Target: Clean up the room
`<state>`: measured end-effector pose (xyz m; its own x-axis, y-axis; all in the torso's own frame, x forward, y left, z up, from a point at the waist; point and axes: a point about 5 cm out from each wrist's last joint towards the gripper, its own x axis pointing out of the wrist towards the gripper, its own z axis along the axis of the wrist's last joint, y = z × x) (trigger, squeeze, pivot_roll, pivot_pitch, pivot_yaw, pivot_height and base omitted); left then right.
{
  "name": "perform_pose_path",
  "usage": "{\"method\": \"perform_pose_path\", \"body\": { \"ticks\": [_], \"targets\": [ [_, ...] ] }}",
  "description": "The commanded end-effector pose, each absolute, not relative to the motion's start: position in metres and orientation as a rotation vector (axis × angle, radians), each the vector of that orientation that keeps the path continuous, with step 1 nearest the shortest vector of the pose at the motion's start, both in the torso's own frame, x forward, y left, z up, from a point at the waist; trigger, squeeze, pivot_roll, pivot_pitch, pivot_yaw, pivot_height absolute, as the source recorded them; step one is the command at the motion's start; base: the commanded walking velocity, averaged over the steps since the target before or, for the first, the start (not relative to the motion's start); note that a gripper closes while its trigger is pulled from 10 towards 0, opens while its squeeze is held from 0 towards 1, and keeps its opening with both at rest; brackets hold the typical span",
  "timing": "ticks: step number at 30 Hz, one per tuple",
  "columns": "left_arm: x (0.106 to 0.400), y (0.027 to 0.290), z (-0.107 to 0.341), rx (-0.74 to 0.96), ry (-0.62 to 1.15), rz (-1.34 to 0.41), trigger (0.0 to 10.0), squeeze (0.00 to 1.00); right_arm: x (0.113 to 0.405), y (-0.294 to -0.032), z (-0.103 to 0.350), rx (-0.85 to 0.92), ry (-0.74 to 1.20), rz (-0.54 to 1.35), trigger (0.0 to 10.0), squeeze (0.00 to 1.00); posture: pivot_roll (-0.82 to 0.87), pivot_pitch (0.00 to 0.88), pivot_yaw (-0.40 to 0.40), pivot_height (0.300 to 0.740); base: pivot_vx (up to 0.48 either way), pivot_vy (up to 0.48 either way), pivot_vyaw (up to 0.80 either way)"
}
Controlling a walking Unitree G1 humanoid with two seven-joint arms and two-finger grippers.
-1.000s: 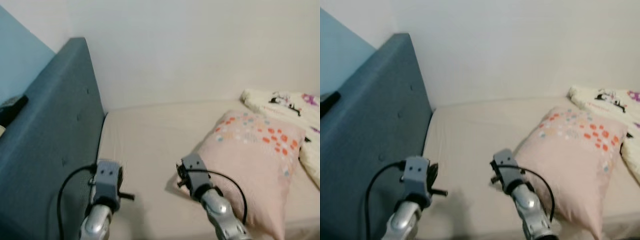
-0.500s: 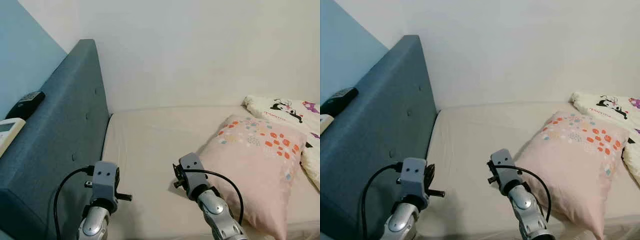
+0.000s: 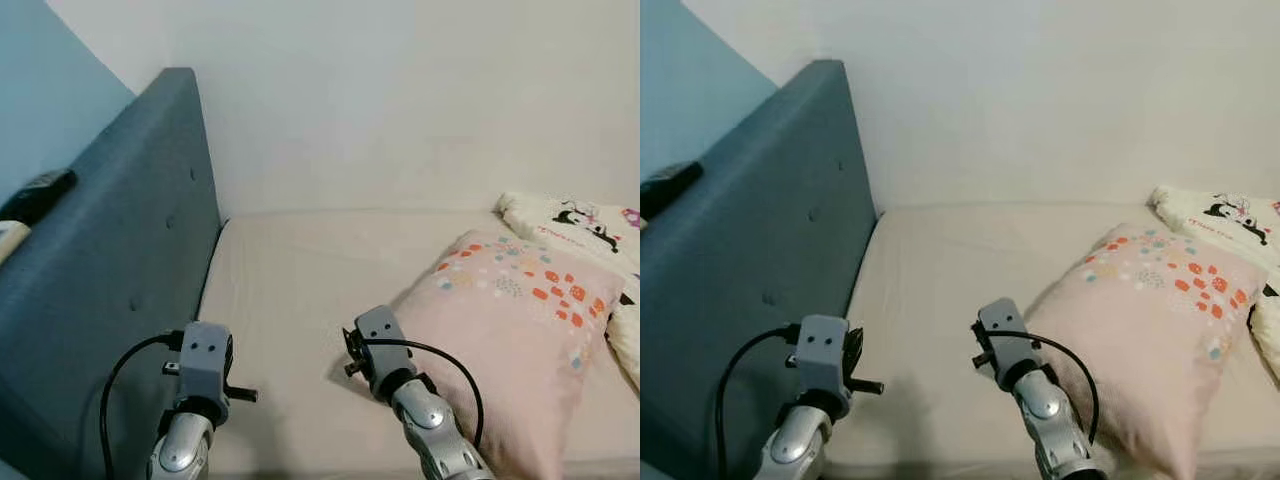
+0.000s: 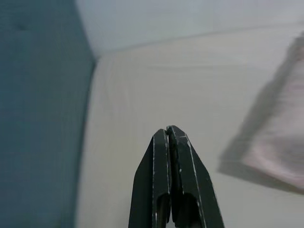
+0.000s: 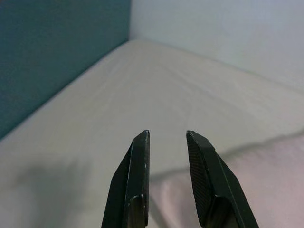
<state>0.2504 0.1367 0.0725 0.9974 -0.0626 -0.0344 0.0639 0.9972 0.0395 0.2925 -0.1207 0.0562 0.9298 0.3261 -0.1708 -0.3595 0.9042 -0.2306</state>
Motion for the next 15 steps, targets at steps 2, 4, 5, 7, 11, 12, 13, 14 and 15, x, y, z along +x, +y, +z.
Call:
{"method": "perform_pose_path", "body": {
  "ticks": [2, 4, 5, 7, 11, 12, 13, 14, 15],
  "targets": [
    [0.2493, 0.1362, 0.0699, 0.046, 0.048, -0.063, 10.0, 0.00, 0.2921, -0.1210, 0.0556, -0.266, 0.134, 0.356, 10.0, 0.00, 0.02, 0.045, -0.026, 0.740, 0.000, -0.442, 0.00],
    [0.2493, 0.1362, 0.0698, 0.046, 0.048, -0.063, 10.0, 0.00, 0.2920, -0.1210, 0.0556, -0.266, 0.134, 0.356, 10.0, 0.00, 0.02, 0.045, -0.026, 0.740, 0.000, -0.442, 0.00],
    [0.2493, 0.1362, 0.0697, 0.046, 0.048, -0.063, 10.0, 0.00, 0.2920, -0.1211, 0.0556, -0.267, 0.134, 0.355, 10.0, 0.00, 0.02, 0.047, -0.025, 0.740, 0.000, -0.442, 0.00],
    [0.2493, 0.1361, 0.0697, 0.046, 0.049, -0.064, 10.0, 0.00, 0.2920, -0.1211, 0.0556, -0.267, 0.134, 0.355, 10.0, 0.00, 0.02, 0.047, -0.026, 0.740, 0.000, -0.442, 0.00],
    [0.2495, 0.1357, 0.0699, 0.051, 0.048, -0.070, 10.0, 0.00, 0.2923, -0.1218, 0.0557, -0.269, 0.135, 0.353, 10.0, 0.00, 0.02, 0.047, -0.026, 0.740, 0.000, -0.442, 0.00],
    [0.2494, 0.1355, 0.0699, 0.053, 0.048, -0.071, 10.0, 0.00, 0.2923, -0.1219, 0.0557, -0.270, 0.135, 0.352, 10.0, 0.00, 0.02, 0.048, -0.025, 0.740, 0.000, -0.439, 0.00],
    [0.2494, 0.1355, 0.0698, 0.053, 0.048, -0.072, 10.0, 0.00, 0.2923, -0.1221, 0.0557, -0.270, 0.135, 0.352, 10.0, 0.00, 0.02, 0.048, -0.025, 0.740, 0.000, -0.439, 0.00],
    [0.2494, 0.1355, 0.0698, 0.053, 0.048, -0.072, 10.0, 0.00, 0.2924, -0.1222, 0.0557, -0.271, 0.135, 0.351, 10.0, 0.00, 0.02, 0.048, -0.025, 0.740, 0.000, -0.439, 0.00],
    [0.2494, 0.1355, 0.0698, 0.052, 0.048, -0.071, 10.0, 0.00, 0.2924, -0.1223, 0.0557, -0.271, 0.134, 0.350, 10.0, 0.00, 0.02, 0.048, -0.025, 0.740, 0.000, -0.439, 0.00]
  ]
}}
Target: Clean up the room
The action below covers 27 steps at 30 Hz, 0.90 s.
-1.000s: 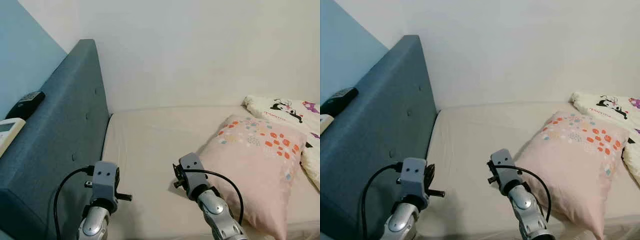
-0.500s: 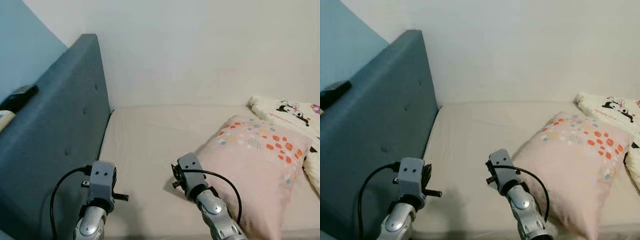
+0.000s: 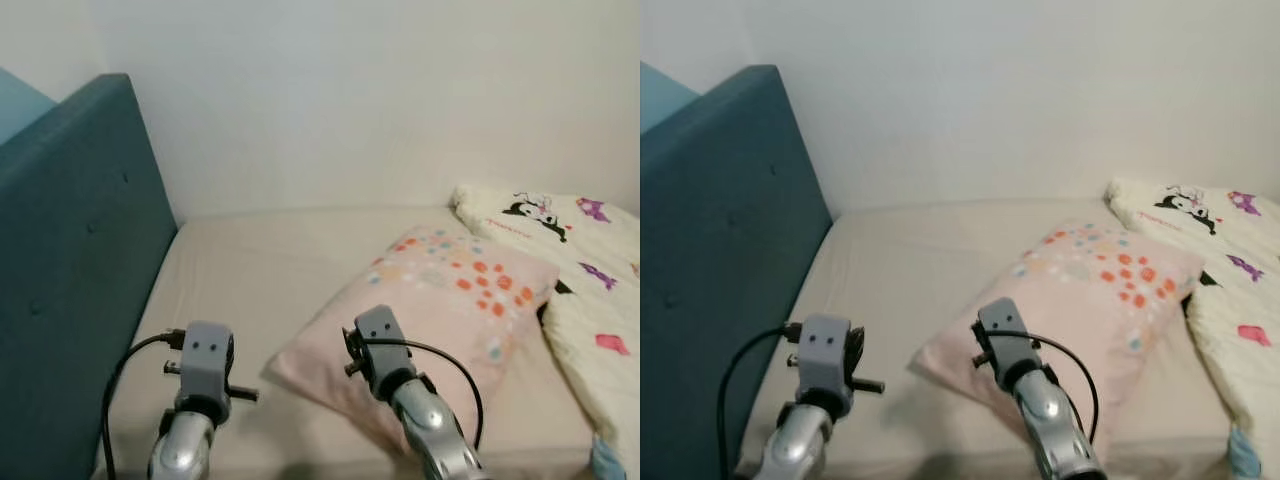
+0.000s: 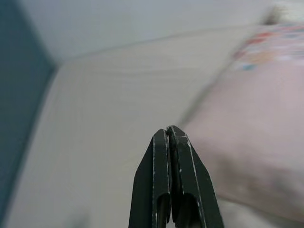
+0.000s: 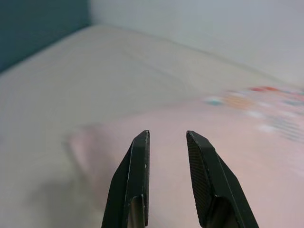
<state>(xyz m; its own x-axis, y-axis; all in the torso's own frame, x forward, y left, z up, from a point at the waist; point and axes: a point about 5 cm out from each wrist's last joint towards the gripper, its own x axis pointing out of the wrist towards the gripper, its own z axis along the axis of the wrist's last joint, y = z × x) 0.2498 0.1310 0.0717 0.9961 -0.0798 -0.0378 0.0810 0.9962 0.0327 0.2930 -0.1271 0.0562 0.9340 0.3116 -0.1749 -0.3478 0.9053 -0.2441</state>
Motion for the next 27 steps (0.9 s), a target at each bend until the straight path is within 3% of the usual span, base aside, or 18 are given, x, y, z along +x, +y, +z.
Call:
{"method": "perform_pose_path", "body": {
  "ticks": [1, 6, 15, 27],
  "targets": [
    [0.2496, 0.1354, 0.0699, 0.052, 0.048, -0.071, 10.0, 0.00, 0.2926, -0.1224, 0.0559, -0.271, 0.134, 0.349, 10.0, 0.00, 0.02, 0.048, -0.024, 0.740, 0.000, -0.442, 0.00],
    [0.2510, 0.1345, 0.0660, 0.070, 0.090, -0.083, 10.0, 0.00, 0.2930, -0.1230, 0.0562, -0.271, 0.132, 0.347, 10.0, 0.00, 0.02, 0.045, -0.023, 0.740, 0.000, -0.265, 0.00],
    [0.2525, 0.1346, 0.0646, 0.080, 0.094, -0.087, 10.0, 0.00, 0.2931, -0.1229, 0.0561, -0.272, 0.132, 0.345, 10.0, 0.00, 0.02, 0.041, -0.023, 0.740, 0.000, 0.446, 0.00],
    [0.2536, 0.1370, 0.0648, 0.106, 0.084, -0.043, 10.0, 0.00, 0.2942, -0.1223, 0.0574, -0.273, 0.122, 0.346, 10.0, 0.00, 0.02, 0.033, -0.021, 0.740, 0.000, 0.000, 0.00]
  ]
}}
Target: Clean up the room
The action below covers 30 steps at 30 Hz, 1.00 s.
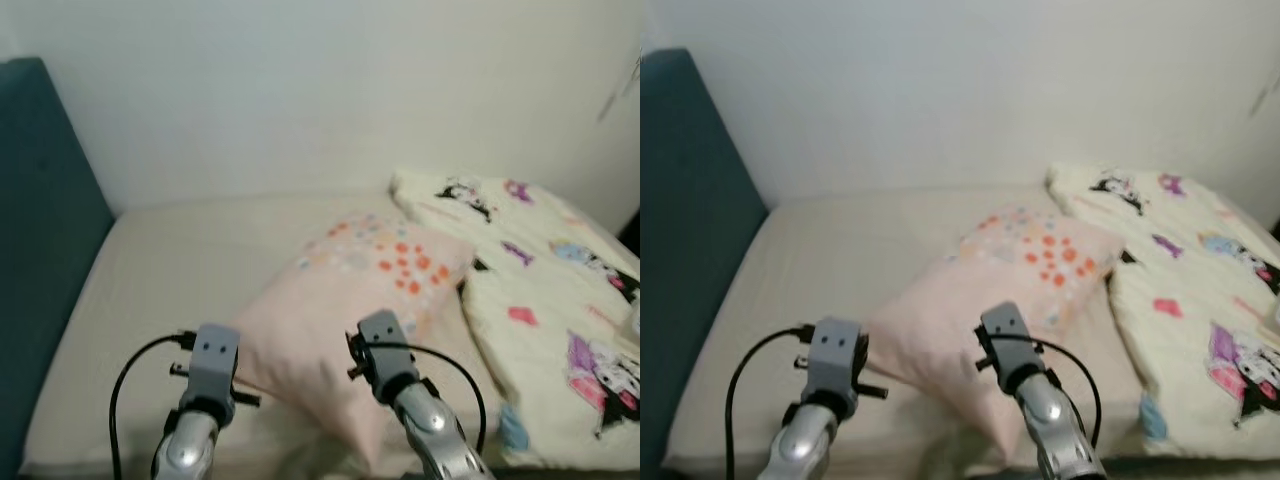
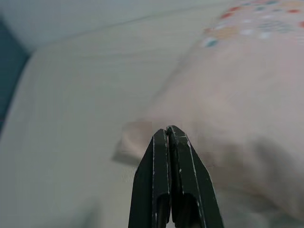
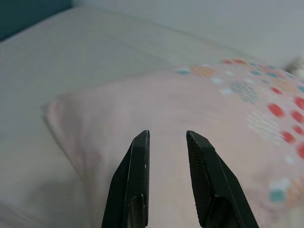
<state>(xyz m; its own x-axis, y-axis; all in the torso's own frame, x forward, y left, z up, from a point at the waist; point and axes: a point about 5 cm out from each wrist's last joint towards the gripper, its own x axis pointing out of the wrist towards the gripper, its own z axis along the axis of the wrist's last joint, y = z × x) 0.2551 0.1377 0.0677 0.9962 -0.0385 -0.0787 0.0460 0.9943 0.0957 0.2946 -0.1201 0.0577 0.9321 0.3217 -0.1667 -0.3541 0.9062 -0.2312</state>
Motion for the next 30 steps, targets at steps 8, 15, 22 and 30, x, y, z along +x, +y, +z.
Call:
{"method": "perform_pose_path", "body": {
  "ticks": [8, 15, 22, 30],
  "targets": [
    [0.255, 0.137, 0.065, 0.097, 0.080, -0.040, 10.0, 0.00, 0.295, -0.122, 0.050, -0.161, 0.223, 0.349, 10.0, 0.00, 0.02, 0.027, -0.023, 0.740, 0.000, 0.000, 0.00],
    [0.253, 0.136, 0.064, 0.086, 0.088, -0.065, 10.0, 0.00, 0.293, -0.128, 0.038, -0.185, 0.320, 0.336, 10.0, 0.00, 0.02, 0.023, -0.021, 0.740, 0.000, 0.000, 0.00],
    [0.253, 0.138, 0.062, 0.079, 0.100, -0.057, 10.0, 0.00, 0.294, -0.132, 0.042, -0.161, 0.282, 0.287, 10.0, 0.00, 0.02, 0.029, -0.017, 0.740, 0.000, 0.000, 0.00],
    [0.253, 0.139, 0.062, 0.059, 0.099, -0.054, 10.0, 0.00, 0.297, -0.135, 0.045, -0.175, 0.285, 0.281, 10.0, 0.00, 0.02, 0.033, -0.021, 0.711, 0.000, 0.000, 0.00]
  ]
}}
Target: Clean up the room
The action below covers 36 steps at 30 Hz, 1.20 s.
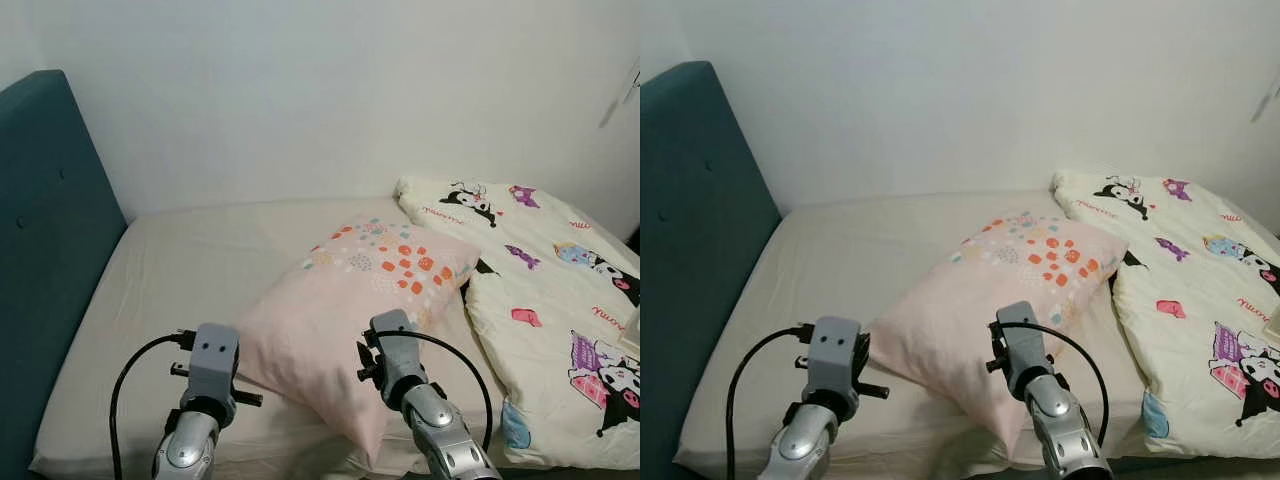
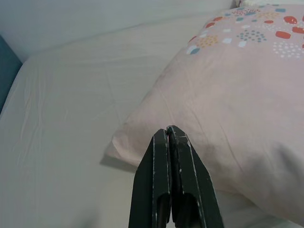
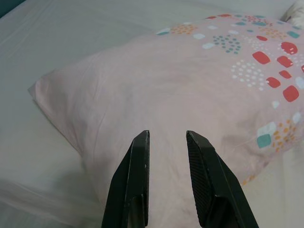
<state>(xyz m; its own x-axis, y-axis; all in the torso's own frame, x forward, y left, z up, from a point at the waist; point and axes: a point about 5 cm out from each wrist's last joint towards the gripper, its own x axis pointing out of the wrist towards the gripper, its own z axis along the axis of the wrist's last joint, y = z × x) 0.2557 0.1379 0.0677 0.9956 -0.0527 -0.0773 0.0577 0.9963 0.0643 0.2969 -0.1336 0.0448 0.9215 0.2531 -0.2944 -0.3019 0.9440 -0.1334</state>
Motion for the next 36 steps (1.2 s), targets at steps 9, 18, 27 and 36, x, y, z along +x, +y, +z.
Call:
{"method": "perform_pose_path", "body": {
  "ticks": [9, 18, 27, 36],
  "targets": [
    [0.252, 0.139, 0.062, 0.060, 0.099, -0.050, 10.0, 0.00, 0.299, -0.137, 0.049, -0.194, 0.253, 0.264, 10.0, 0.00, 0.02, 0.034, -0.023, 0.672, 0.000, 0.000, 0.00],
    [0.253, 0.143, 0.061, 0.067, 0.107, -0.028, 10.0, 0.00, 0.304, -0.157, 0.067, -0.233, 0.113, 0.094, 10.0, 0.00, 0.02, 0.035, -0.021, 0.657, 0.000, 0.000, 0.00],
    [0.256, 0.149, 0.060, 0.077, 0.128, 0.008, 10.0, 0.00, 0.298, -0.182, 0.073, -0.267, 0.071, -0.069, 10.0, 0.00, 0.02, 0.040, -0.012, 0.657, 0.000, 0.000, 0.00],
    [0.256, 0.152, 0.061, 0.105, 0.125, 0.003, 10.0, 0.00, 0.290, -0.177, 0.060, -0.207, 0.125, -0.056, 10.0, 0.00, 0.03, 0.049, -0.005, 0.638, 0.000, 0.000, 0.00]
  ]
}}
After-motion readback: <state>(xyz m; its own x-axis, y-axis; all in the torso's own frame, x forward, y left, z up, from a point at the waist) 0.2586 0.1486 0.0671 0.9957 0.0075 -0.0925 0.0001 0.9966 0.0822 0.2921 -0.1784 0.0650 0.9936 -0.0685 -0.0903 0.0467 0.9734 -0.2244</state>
